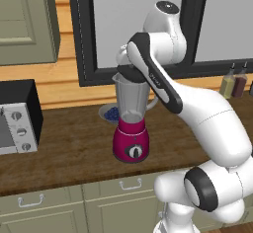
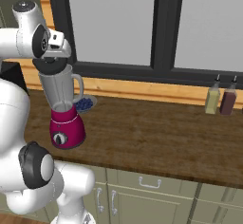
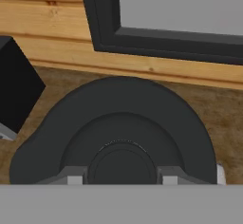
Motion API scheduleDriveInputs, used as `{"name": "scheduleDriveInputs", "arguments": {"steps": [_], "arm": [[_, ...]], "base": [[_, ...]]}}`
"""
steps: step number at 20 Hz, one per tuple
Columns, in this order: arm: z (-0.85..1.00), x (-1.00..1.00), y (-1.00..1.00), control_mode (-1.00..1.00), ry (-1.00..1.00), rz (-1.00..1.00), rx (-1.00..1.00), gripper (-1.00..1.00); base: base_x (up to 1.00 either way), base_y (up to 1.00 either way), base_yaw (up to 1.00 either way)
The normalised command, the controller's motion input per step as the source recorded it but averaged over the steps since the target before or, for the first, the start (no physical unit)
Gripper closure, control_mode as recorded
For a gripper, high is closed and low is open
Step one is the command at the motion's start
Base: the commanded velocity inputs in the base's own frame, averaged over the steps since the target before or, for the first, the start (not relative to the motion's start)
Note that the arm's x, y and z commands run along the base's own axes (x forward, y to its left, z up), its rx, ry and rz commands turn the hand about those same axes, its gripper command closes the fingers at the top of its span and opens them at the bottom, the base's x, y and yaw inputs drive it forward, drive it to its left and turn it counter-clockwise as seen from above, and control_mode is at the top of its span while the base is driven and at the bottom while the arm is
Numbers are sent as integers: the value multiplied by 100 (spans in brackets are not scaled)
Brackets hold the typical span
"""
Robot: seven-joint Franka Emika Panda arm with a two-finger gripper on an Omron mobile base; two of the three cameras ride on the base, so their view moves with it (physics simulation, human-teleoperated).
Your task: Close the lid blender by securely placing the lid on top.
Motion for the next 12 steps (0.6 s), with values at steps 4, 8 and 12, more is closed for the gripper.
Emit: {"name": "scheduleDriveInputs", "arguments": {"steps": [4,8,12], "arm": [[-4,15,0,-100,4,5,0,100],[-4,12,0,-100,6,4,0,100],[-3,9,0,-100,7,4,0,100]], "base": [[0,0,0],[0,0,0],[0,0,0]]}}
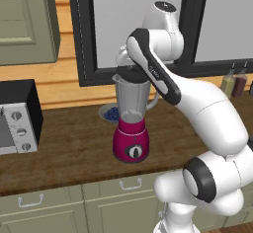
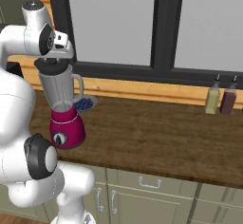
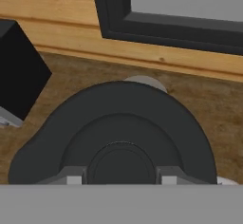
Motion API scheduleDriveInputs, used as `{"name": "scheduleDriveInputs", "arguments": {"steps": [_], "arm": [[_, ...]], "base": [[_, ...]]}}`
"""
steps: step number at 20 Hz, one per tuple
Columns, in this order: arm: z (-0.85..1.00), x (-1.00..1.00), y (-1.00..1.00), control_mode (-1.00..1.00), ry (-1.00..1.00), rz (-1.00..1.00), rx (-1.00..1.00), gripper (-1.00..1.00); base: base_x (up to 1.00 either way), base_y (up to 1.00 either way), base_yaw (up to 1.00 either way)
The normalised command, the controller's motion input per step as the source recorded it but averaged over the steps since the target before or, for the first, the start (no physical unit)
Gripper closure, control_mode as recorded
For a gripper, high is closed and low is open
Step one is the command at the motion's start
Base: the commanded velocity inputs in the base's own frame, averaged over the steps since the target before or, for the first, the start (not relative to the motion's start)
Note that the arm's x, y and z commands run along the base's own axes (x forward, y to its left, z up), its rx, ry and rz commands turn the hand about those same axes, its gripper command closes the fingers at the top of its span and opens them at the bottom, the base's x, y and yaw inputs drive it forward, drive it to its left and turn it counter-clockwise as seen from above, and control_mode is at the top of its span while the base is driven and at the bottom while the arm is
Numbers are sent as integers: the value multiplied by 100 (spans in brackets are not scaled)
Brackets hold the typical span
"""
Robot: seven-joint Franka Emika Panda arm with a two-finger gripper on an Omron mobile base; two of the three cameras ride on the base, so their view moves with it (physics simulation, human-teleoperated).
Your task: Close the lid blender by securely placing the lid on top.
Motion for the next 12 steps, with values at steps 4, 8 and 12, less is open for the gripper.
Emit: {"name": "scheduleDriveInputs", "arguments": {"steps": [4,8,12], "arm": [[0,5,0,-100,9,4,0,100],[-1,0,0,-100,9,2,-1,100],[-4,0,0,-100,7,3,-3,100]], "base": [[0,0,0],[0,0,0],[0,0,0]]}}
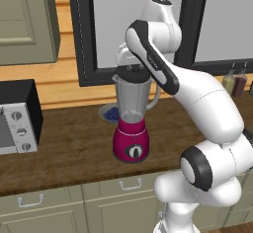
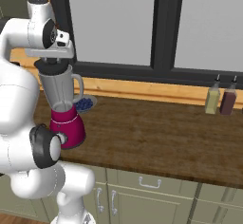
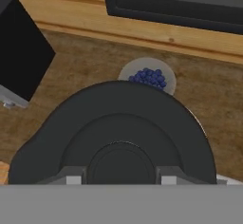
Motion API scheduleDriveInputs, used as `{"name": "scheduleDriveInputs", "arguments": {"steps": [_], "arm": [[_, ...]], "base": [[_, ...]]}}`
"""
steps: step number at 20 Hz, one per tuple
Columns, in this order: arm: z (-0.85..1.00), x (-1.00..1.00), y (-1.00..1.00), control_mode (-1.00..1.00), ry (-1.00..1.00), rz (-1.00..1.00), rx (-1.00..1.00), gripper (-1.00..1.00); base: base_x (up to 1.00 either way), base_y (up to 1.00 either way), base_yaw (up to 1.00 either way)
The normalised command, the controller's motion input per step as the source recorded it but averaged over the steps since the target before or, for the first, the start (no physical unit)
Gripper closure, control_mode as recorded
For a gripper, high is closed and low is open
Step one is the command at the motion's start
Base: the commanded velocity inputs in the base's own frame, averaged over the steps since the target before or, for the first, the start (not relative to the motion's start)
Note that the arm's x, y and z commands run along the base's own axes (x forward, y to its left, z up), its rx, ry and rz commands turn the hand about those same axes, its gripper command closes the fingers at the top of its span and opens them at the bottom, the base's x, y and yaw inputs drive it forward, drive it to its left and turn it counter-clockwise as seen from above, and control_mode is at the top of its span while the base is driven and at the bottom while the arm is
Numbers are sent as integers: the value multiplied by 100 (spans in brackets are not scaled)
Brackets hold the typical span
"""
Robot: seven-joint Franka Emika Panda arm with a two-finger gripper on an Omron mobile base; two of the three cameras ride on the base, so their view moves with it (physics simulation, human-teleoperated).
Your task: Close the lid blender by securely placing the lid on top.
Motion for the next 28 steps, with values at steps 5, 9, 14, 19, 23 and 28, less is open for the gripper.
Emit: {"name": "scheduleDriveInputs", "arguments": {"steps": [5,9,14,19,23,28], "arm": [[-14,2,-2,-100,4,1,-5,100],[-11,4,-8,-100,1,0,-5,100],[-7,3,-18,-100,1,0,-5,100],[-4,0,-25,-100,1,0,-3,100],[-3,2,-14,-100,0,0,-2,100],[0,13,4,-100,0,0,-2,100]], "base": [[0,0,0],[0,0,0],[0,0,0],[0,0,0],[0,0,0],[0,0,0]]}}
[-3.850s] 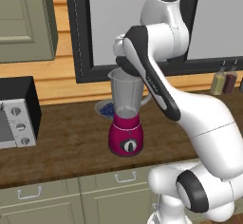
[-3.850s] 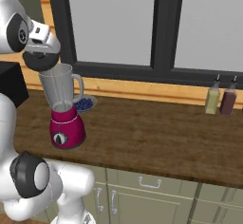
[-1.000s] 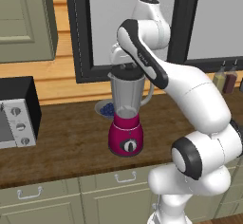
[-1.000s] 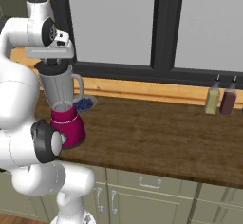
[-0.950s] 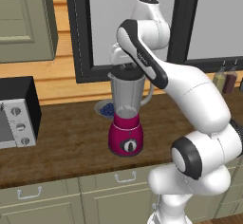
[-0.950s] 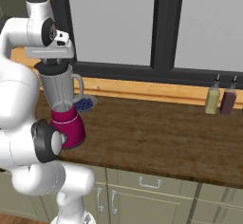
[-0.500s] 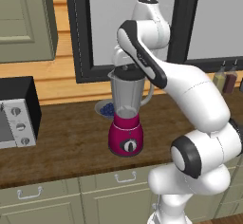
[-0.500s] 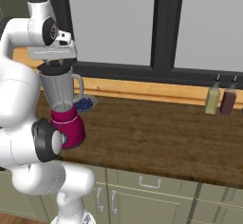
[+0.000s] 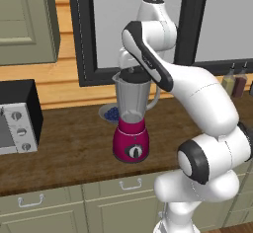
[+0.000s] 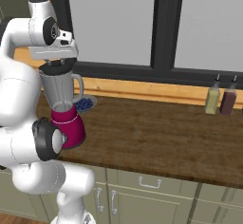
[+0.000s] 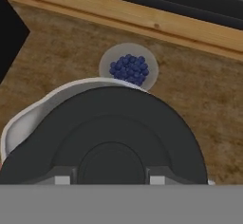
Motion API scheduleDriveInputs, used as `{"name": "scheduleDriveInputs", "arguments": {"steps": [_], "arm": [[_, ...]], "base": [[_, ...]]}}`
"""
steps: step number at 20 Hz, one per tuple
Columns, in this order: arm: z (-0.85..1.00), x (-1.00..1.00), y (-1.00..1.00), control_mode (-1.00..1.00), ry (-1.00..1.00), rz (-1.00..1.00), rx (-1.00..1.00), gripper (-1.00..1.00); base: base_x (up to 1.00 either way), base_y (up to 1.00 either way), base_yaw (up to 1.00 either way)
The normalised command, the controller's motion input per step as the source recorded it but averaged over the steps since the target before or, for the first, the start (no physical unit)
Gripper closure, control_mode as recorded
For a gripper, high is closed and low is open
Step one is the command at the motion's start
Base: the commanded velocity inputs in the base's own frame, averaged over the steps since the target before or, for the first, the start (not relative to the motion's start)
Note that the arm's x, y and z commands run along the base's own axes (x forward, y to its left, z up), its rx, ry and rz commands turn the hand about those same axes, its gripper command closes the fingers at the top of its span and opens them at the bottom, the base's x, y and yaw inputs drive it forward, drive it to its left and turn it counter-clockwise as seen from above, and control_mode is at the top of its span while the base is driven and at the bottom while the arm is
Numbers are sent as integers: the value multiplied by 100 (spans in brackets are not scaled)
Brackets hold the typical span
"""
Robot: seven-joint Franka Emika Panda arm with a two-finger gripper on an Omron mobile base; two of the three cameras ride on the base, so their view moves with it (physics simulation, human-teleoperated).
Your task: Close the lid blender by securely placing the lid on top.
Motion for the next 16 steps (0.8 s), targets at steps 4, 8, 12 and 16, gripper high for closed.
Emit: {"name": "scheduleDriveInputs", "arguments": {"steps": [4,8,12,16], "arm": [[0,17,17,-100,0,0,-4,100],[0,15,23,-100,0,0,-5,100],[-1,11,25,-100,0,0,-5,100],[-1,2,23,-100,0,0,-4,100]], "base": [[0,0,0],[0,0,0],[0,0,0],[0,0,0]]}}
